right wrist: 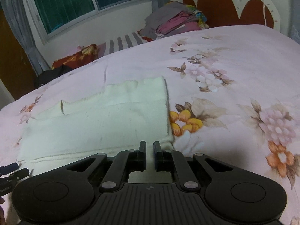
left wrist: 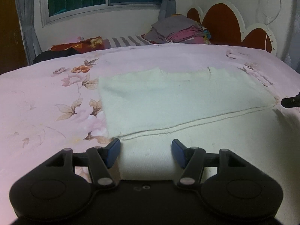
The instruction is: Fold small clothes
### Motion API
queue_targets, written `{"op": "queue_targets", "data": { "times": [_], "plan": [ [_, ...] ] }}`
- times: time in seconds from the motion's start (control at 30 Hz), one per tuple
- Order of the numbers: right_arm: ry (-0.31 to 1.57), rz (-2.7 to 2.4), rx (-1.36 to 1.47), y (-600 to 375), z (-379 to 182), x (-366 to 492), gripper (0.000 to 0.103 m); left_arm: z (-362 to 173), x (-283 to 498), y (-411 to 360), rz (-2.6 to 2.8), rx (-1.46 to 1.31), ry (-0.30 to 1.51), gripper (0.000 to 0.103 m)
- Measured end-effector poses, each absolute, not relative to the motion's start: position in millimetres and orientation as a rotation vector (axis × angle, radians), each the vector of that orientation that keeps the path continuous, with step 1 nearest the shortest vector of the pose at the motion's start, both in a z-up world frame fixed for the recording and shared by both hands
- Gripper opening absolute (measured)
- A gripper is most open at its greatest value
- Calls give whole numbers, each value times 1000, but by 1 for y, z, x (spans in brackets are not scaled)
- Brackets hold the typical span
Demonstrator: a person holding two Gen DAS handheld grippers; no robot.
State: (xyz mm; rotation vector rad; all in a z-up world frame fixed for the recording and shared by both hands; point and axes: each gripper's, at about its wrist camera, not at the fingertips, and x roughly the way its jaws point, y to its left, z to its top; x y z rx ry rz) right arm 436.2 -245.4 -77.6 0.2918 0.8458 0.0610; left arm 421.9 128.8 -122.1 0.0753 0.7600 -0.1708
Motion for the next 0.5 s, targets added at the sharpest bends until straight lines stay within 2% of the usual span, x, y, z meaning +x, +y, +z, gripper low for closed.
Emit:
{"op": "queue_targets", "data": {
  "times": [0.4, 0.5],
  "plan": [
    [858, 101, 314, -246, -71, 407, 6, -114, 384, 126, -131, 90, 752, 68],
    [848, 103, 315, -253, -68, 396, 6, -114, 367, 124, -109, 76, 766, 74]
  ]
}}
